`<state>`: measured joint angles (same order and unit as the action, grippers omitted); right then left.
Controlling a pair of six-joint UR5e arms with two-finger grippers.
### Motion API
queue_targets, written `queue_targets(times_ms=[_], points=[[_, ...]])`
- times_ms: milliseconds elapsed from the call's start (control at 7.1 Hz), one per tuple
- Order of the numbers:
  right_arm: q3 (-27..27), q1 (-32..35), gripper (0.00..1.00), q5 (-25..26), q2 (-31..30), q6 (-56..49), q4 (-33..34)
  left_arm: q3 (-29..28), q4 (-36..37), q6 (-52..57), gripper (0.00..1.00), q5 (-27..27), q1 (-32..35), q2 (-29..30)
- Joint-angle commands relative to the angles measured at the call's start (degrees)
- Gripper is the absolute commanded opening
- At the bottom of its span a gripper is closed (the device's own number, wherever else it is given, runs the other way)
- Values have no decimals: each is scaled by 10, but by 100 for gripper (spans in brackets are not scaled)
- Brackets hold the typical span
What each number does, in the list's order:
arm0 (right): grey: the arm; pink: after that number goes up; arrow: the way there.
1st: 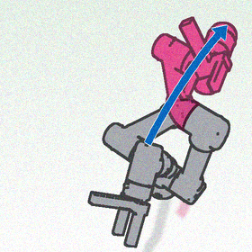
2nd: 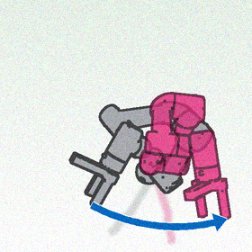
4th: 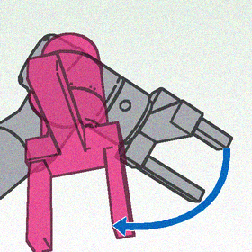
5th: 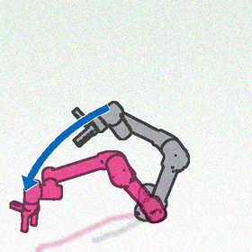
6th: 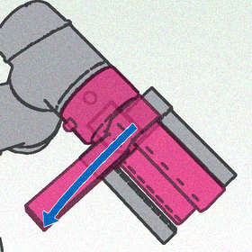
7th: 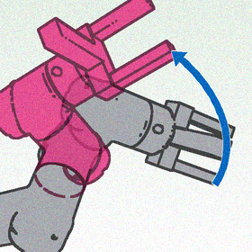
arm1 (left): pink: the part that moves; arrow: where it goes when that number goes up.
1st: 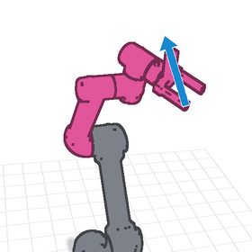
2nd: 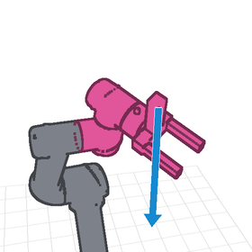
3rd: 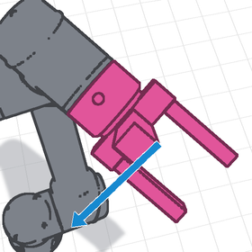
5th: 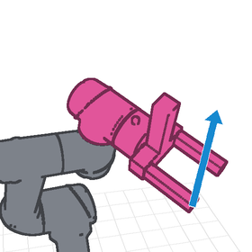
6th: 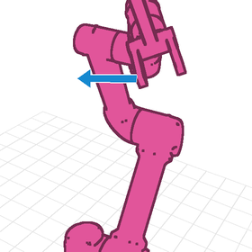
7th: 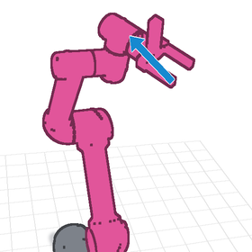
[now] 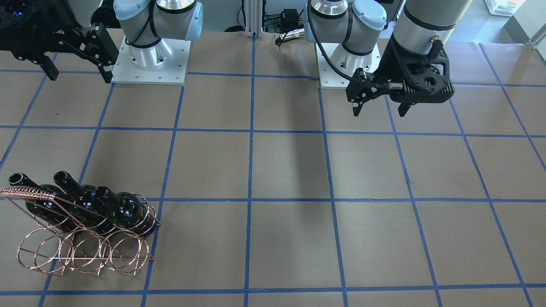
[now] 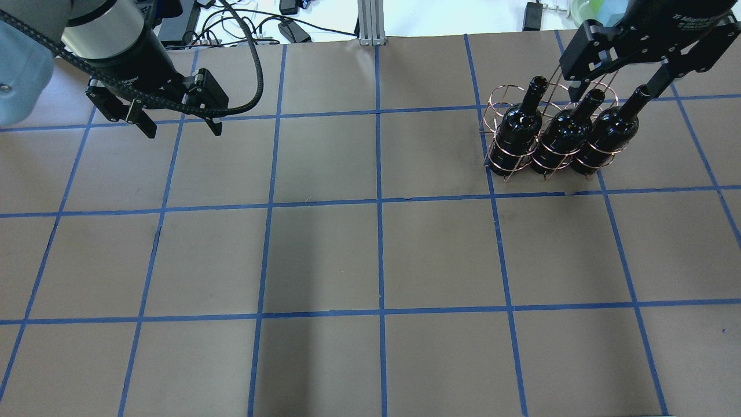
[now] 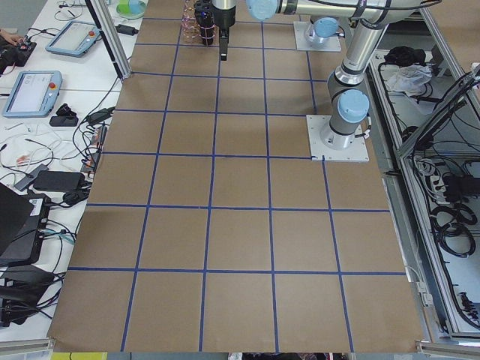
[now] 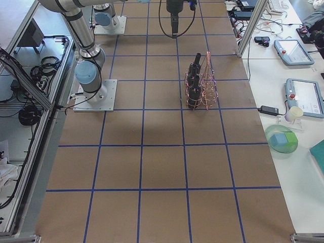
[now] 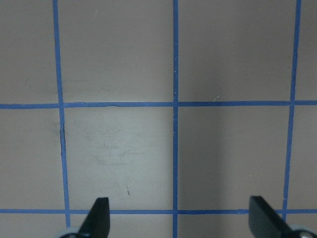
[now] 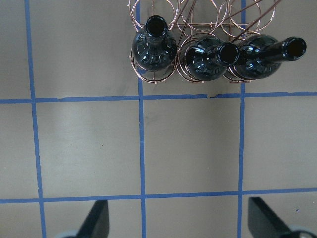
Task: Place wine into wine basket
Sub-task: 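Raise the right gripper above the filled basket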
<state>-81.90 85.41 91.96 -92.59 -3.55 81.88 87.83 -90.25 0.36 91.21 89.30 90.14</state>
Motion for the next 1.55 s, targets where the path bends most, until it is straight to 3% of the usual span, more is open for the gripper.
queue_targets(times_ms=[0,422,563,1408], points=[[0,12,100,13,-1,14,0,1,0,0,100,0,0,0],[0,36,100,-6,3,62,15,0,2,0,100,-9,1,-4],[-2,46,100,-7,15,62,55,0,0,2,100,-5,1,-14],[-4,46,100,-8,19,56,57,1,-5,4,100,-3,2,-26]])
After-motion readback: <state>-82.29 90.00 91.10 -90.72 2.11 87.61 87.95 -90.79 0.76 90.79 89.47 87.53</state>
